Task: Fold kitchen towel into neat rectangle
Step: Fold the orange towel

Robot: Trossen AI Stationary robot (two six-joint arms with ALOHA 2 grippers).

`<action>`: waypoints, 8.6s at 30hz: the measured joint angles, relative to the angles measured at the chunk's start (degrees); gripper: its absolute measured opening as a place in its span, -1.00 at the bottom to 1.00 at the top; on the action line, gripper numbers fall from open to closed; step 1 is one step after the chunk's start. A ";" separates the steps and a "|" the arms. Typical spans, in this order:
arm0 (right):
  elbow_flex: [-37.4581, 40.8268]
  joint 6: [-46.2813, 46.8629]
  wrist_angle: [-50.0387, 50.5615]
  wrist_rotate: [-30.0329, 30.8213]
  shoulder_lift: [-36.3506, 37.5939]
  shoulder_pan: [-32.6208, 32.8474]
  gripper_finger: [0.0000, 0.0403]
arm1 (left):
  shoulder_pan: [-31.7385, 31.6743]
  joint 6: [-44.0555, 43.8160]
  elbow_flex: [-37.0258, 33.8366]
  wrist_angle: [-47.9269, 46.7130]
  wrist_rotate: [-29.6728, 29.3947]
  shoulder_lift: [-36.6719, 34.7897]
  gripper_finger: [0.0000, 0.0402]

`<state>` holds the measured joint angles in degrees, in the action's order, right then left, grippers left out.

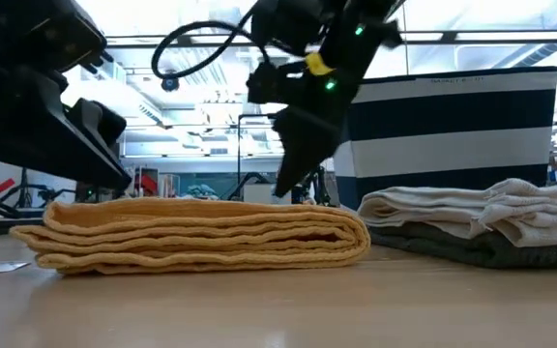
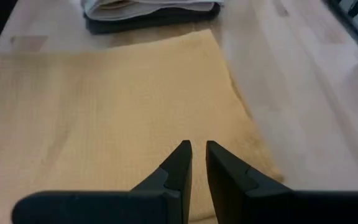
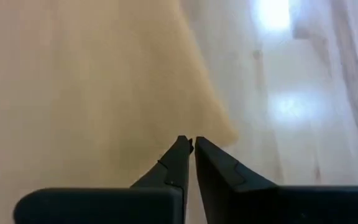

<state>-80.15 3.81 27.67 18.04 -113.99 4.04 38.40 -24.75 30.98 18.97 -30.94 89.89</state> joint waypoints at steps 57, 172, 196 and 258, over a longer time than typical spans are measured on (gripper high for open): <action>5.02 40.13 37.23 -7.97 10.86 20.47 -0.91 | -6.58 1.72 1.14 -1.92 5.80 -1.73 -0.81; -35.65 34.73 1.54 2.61 -23.42 28.14 -0.91 | 22.10 -11.83 27.39 -27.76 4.11 13.82 -0.81; -35.87 37.26 1.31 -0.37 -27.23 27.40 -0.91 | 24.34 -11.33 26.56 -25.78 12.31 13.59 -0.81; -20.58 42.05 -22.39 3.99 -20.56 27.31 -0.18 | 2.64 -16.10 -7.67 -13.50 1.60 -8.37 -0.82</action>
<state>-100.73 45.86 5.29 22.02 -134.55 31.35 41.04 -40.85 23.31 5.47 -29.34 81.52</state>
